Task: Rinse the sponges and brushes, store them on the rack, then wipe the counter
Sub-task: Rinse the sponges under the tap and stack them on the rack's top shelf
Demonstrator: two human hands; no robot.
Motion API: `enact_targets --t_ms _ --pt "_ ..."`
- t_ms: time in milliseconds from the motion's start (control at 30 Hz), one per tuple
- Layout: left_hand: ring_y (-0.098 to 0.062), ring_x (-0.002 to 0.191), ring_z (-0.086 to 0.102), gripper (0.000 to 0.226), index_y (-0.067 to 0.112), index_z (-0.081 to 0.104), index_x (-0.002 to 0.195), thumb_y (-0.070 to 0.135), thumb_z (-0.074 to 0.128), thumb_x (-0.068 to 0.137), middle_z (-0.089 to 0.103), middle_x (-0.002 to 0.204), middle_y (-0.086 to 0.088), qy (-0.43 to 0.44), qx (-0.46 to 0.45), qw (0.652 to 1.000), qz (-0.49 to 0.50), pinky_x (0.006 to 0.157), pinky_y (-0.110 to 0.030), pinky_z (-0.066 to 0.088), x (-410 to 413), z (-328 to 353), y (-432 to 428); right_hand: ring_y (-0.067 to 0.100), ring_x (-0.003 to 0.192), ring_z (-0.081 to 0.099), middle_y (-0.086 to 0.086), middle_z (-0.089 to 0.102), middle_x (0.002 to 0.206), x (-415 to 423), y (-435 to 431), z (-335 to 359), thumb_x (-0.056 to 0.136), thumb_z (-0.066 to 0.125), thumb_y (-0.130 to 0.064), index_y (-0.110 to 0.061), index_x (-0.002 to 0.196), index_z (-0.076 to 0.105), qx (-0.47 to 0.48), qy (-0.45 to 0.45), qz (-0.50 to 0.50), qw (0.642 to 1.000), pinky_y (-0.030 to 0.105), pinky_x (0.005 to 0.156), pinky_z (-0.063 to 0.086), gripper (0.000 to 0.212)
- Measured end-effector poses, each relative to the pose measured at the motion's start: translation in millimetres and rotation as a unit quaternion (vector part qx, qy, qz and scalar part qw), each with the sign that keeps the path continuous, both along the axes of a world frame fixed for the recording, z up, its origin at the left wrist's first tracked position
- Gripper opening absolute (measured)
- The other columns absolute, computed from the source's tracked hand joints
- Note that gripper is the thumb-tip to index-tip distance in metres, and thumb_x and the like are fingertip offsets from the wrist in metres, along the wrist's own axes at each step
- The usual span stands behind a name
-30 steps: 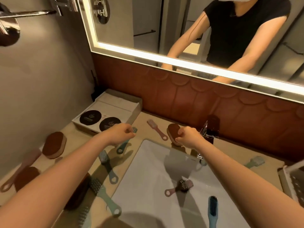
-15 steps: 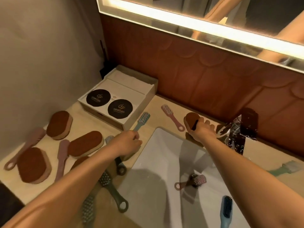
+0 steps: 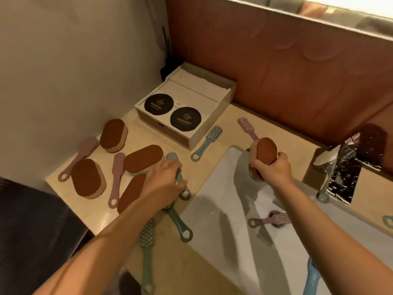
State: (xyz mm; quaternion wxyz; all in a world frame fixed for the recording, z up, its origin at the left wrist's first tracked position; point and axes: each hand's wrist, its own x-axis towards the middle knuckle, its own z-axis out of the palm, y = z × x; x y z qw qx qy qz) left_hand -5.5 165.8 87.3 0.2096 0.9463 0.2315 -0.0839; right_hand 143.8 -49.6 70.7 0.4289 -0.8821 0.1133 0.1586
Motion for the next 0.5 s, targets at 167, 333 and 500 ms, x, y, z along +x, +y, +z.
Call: enact_targets --t_ms 167,333,500 --pt "-0.024 0.139 0.02 0.076 0.02 0.022 0.144 0.042 0.06 0.083 0.023 0.152 -0.003 -0.001 0.058 0.998 0.035 0.113 -0.042 0.021 -43.4 -4.3 14.0 0.025 0.092 0.058 0.008 0.059 0.108 -49.3 1.0 0.4 0.069 0.074 -0.022 -0.011 0.121 0.05 0.113 0.058 0.009 0.992 0.035 0.071 0.048 0.059" --pt "-0.034 0.133 0.032 0.091 0.01 0.017 0.145 0.043 0.068 0.076 0.032 0.145 -0.016 0.011 0.075 0.992 0.098 0.105 -0.043 0.033 -75.6 -17.2 32.1 0.027 0.098 0.059 0.012 0.051 0.12 -91.4 -12.6 9.1 0.067 0.075 -0.025 -0.012 0.121 0.048 0.127 0.091 0.023 0.987 0.036 0.064 0.054 0.062" --pt "-0.038 0.11 0.054 0.091 0.011 0.021 0.141 0.04 0.073 0.072 0.052 0.124 -0.019 0.007 0.015 0.992 0.124 0.082 -0.047 0.051 -82.4 -23.5 42.1 0.021 0.09 0.059 0.005 0.058 0.105 -119.1 -38.5 21.6 0.073 0.074 -0.017 -0.015 0.121 0.042 0.172 0.121 0.034 0.977 0.038 0.072 0.051 0.058"
